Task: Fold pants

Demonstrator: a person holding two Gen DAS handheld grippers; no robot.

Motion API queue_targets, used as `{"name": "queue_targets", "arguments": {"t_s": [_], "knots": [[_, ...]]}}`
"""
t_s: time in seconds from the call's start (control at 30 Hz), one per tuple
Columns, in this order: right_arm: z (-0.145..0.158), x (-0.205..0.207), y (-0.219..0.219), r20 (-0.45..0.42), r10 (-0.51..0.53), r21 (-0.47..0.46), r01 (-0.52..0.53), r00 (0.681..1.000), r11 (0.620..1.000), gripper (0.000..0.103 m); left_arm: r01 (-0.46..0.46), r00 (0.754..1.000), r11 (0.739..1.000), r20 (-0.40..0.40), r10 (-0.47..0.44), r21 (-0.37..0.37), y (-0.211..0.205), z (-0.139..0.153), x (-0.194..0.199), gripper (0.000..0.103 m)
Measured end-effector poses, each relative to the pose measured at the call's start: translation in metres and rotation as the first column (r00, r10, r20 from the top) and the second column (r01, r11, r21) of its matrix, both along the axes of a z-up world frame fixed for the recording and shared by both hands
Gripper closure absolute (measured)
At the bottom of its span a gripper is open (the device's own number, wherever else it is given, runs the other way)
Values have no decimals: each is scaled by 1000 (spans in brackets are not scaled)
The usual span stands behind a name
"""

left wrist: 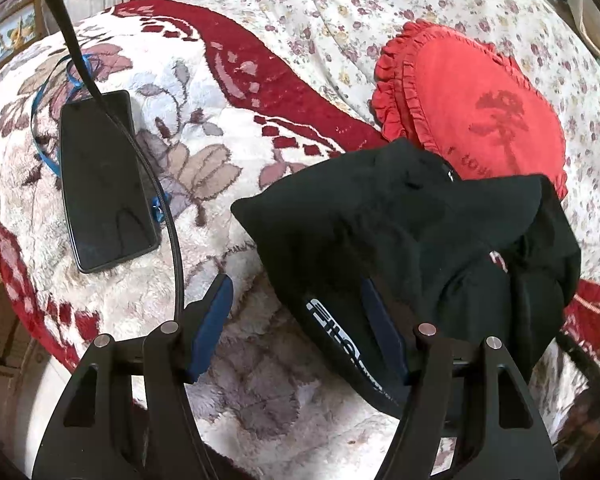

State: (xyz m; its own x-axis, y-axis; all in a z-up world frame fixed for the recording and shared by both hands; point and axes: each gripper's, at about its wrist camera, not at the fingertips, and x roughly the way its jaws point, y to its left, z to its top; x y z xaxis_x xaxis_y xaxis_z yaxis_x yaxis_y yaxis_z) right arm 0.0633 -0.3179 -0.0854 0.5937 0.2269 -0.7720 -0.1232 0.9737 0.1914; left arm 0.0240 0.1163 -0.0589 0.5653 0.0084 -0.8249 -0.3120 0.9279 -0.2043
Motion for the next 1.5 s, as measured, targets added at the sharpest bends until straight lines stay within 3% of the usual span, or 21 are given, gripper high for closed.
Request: {"name": "queue_targets", "arguments": {"t_s": [0.07,0.17,0.23,0.4,0.5,0.57,0.73,0.9,0.97,1.03,1.1,1.2,1.27,1.4,1.5], "knots": [[-1,1,-14,9,-25,19,25,1000,999,37,-2,1000,1000,-3,2,6,1,-1,2,36],[-5,3,-13,7,-24,-37,24,1000,999,41,-14,1000,1000,-1,14,-21,4,-2,4,36],[-11,11,0,5,35,-47,-35,999,998,63,-21,1000,999,-3,20,-33,5,-4,6,36],[-21,44,33,60,87,-62,-83,994,995,70,-16,1000,999,-27,14,-50,1,-8,7,36],[-18,58,44,89,104,-36,-101,991,994,92,-15,999,999,-32,14,-46,0,-7,6,36],[-14,58,44,82,100,-42,-96,992,994,94,-14,999,999,-35,13,-50,0,-6,6,36],[18,6,-2,121,2,-47,4,993,999,94,-29,999,998,-24,28,-62,4,-6,1,36],[22,-59,-40,9,-39,-248,40,999,968,94,-47,999,993,-15,46,-109,11,-6,-4,36],[8,-71,-41,-94,-13,-321,-18,995,947,89,-57,998,991,-10,57,-118,13,-4,-6,36],[-3,-76,-37,-185,12,-357,-78,983,931,74,-65,998,989,-8,64,-134,15,-2,-7,36],[2,-84,-34,-173,19,-410,-90,985,908,70,-68,998,985,-3,68,-161,16,-1,-8,36],[20,-90,-53,-92,-56,-443,10,994,897,52,-69,998,983,-1,69,-171,17,-2,-6,35],[30,-90,-71,-52,-120,-408,89,991,909,52,-62,998,981,-8,62,-185,16,-5,1,35],[29,-82,-102,-50,-188,-131,180,981,975,51,-42,999,984,-3,42,-175,11,-11,19,35],[15,-73,-98,-97,-224,-54,219,970,974,51,-29,1000,983,-16,27,-183,6,-20,35,35]]}}
